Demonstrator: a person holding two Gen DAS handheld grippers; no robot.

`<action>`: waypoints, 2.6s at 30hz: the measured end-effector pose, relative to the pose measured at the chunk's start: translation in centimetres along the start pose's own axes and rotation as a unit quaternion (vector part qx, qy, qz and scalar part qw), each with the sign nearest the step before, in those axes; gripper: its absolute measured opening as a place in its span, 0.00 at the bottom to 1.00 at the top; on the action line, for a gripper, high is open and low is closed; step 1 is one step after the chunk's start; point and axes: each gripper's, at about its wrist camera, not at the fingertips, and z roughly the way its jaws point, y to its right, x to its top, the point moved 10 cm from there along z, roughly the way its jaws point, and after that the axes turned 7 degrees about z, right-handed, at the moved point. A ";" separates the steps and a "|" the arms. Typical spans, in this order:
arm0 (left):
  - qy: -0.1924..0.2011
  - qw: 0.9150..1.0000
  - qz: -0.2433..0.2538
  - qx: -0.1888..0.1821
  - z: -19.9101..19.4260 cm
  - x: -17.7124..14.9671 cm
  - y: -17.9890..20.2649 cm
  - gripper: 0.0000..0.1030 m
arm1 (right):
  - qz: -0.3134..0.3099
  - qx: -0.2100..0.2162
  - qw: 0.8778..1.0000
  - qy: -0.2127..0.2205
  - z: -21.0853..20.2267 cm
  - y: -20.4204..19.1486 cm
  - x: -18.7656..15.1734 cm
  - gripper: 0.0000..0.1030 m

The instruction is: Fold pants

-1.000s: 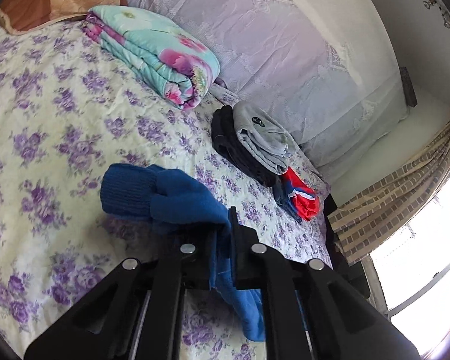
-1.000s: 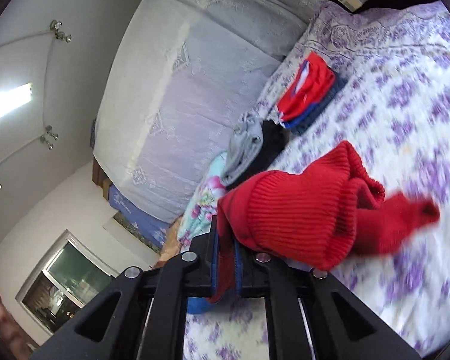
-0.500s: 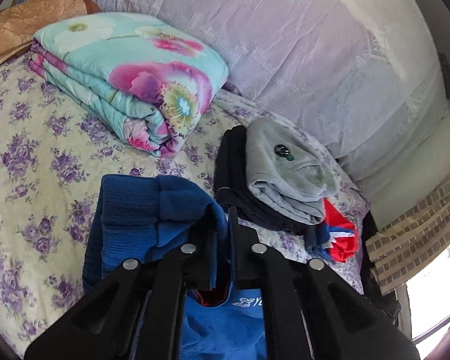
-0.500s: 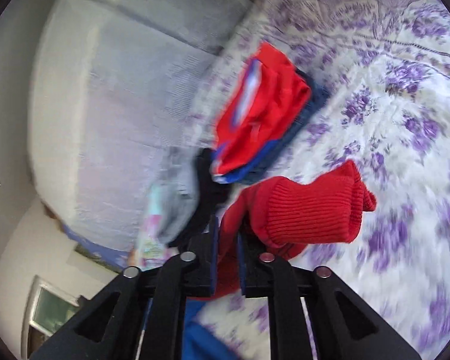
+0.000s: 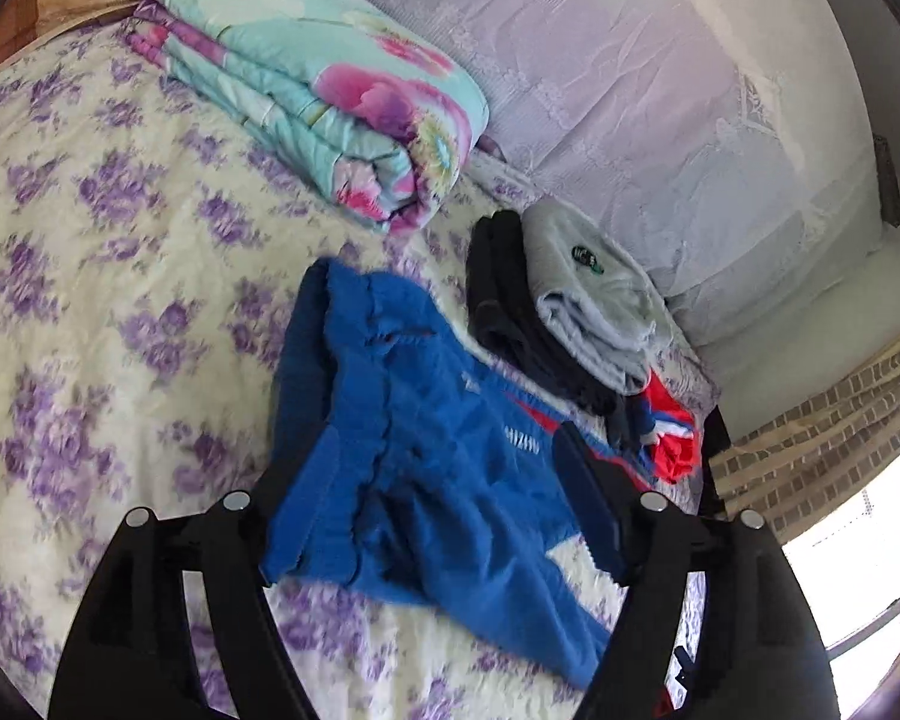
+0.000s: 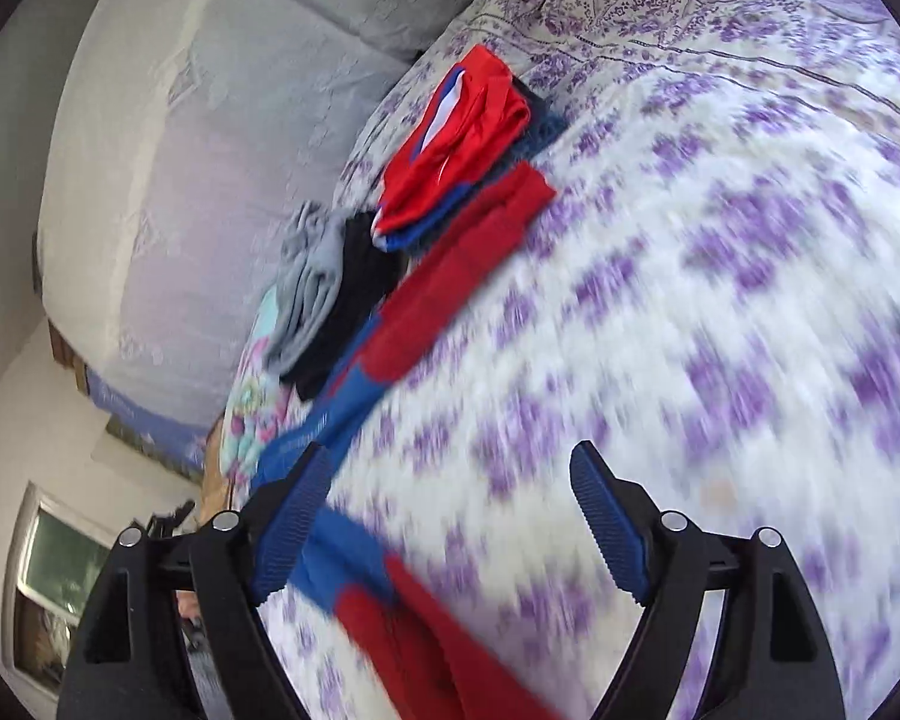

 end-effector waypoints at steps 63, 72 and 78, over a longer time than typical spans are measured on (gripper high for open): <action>-0.034 0.994 -0.099 -0.011 -0.9 -6.1 -7.6 0.20 | 0.137 0.101 0.985 -0.024 1.6 1.0 -0.7 0.17; -0.067 0.994 -0.085 0.018 -0.3 -4.7 -5.8 0.45 | 0.119 -0.079 0.990 0.021 -1.9 6.9 3.5 0.67; -0.072 0.992 -0.100 -0.006 -0.9 -9.5 -7.8 0.53 | 0.057 -0.041 0.997 0.026 -2.9 6.2 -0.4 0.65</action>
